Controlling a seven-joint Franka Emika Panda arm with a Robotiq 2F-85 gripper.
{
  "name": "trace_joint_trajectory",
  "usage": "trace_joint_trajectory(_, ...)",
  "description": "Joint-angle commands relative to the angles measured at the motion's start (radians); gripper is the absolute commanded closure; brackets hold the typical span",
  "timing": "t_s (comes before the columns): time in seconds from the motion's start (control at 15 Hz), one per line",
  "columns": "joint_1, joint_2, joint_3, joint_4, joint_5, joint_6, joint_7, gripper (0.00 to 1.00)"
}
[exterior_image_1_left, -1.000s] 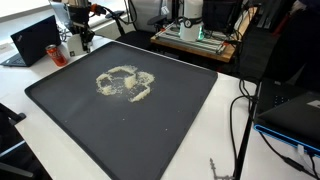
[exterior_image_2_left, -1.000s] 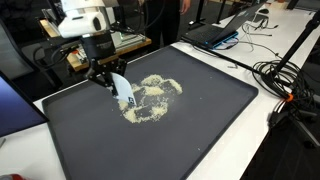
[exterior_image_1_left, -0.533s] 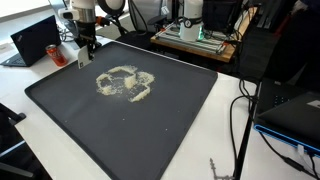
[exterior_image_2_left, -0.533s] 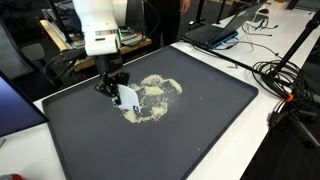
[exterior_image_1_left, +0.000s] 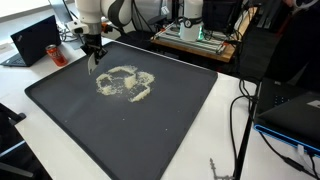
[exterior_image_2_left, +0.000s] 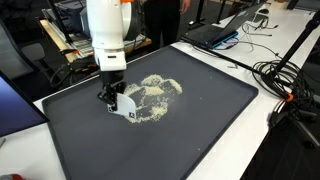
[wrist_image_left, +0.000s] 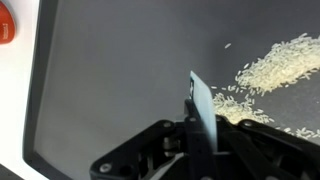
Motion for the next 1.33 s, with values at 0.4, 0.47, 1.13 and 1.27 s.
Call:
trace_joint_trajectory(0.4, 0.037, 0.017, -0.020, 0.005, -0.130, -0.013, 0.151, 0.99)
trace_joint_trajectory(0.47, 0.046, 0.024, -0.025, 0.008, -0.145, -0.013, 0.150, 0.99)
trace_joint_trajectory(1.13, 0.110, 0.082, -0.069, 0.053, -0.261, 0.003, 0.275, 0.99)
trace_joint_trajectory(1.27, 0.115, 0.100, -0.076, 0.069, -0.269, 0.004, 0.289, 0.99)
